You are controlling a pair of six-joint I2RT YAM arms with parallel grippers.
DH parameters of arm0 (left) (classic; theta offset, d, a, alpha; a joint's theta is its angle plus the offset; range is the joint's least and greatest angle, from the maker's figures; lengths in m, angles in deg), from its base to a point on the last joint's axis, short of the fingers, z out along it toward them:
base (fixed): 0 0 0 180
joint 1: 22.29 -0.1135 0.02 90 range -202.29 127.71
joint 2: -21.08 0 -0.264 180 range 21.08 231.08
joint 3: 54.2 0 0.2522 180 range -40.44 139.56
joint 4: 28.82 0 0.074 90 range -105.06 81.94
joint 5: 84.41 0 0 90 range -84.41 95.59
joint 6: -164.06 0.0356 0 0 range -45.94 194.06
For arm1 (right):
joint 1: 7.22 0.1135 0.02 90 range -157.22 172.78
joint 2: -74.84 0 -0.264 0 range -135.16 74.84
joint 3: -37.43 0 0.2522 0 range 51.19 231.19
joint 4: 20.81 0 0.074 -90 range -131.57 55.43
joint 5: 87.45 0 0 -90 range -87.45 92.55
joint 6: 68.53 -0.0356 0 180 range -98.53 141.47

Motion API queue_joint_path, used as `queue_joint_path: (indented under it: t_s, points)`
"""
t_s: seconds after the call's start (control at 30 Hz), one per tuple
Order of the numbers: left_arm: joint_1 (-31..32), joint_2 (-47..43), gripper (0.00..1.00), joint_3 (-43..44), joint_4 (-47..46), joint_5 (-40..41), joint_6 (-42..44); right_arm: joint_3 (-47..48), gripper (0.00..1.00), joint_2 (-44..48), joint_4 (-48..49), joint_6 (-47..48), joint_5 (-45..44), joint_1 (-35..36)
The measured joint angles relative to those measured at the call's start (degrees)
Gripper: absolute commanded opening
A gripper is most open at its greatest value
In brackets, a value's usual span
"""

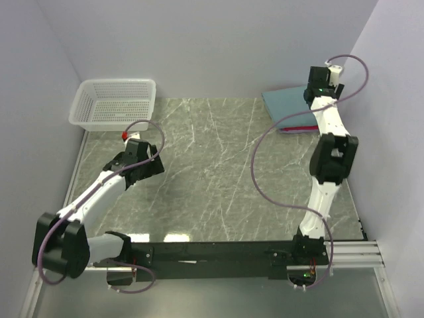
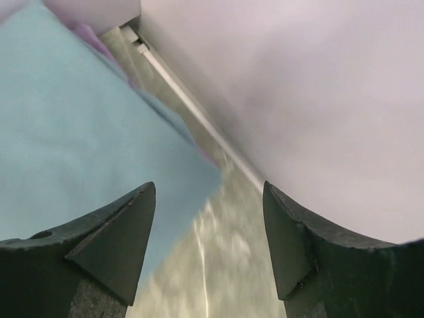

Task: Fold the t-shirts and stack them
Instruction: Reset both grippers

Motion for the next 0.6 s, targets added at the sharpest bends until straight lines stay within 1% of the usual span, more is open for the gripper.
queue_joint_path:
  t_s: [0.07,0.2,0.23,0.27,0.43,0.5,0.6]
  points:
    - [0.0,-2.6,0.99,1.2,0.8,0.1,0.3,-4.5,0.74,6.8,-2.3,-3.7,1.7,0.2]
    - [0.0,-8.7,0.99,6.1,2.6,1.6,1.2,-13.4,0.75,23.4,-6.1,-10.0,7.5,1.1]
    - [0.0,-10.4,0.99,7.5,3.2,2.6,1.4,-15.3,0.81,27.2,-6.4,-11.0,8.9,1.4]
    - [0.0,-12.0,0.99,8.9,3.5,3.5,1.4,-17.7,0.84,32.2,-7.0,-12.3,10.6,1.8]
    - [0.0,-21.9,0.99,14.4,5.5,12.5,-0.4,-31.3,0.87,58.0,-7.3,-15.7,19.7,2.9]
    - [0.0,-25.9,0.99,14.9,5.7,16.8,-1.4,-37.6,0.88,69.1,-6.6,-15.6,22.4,2.9]
    - [0.0,-30.9,0.99,14.4,5.5,21.4,-1.6,-45.3,0.89,82.4,-6.0,-15.4,24.6,2.9]
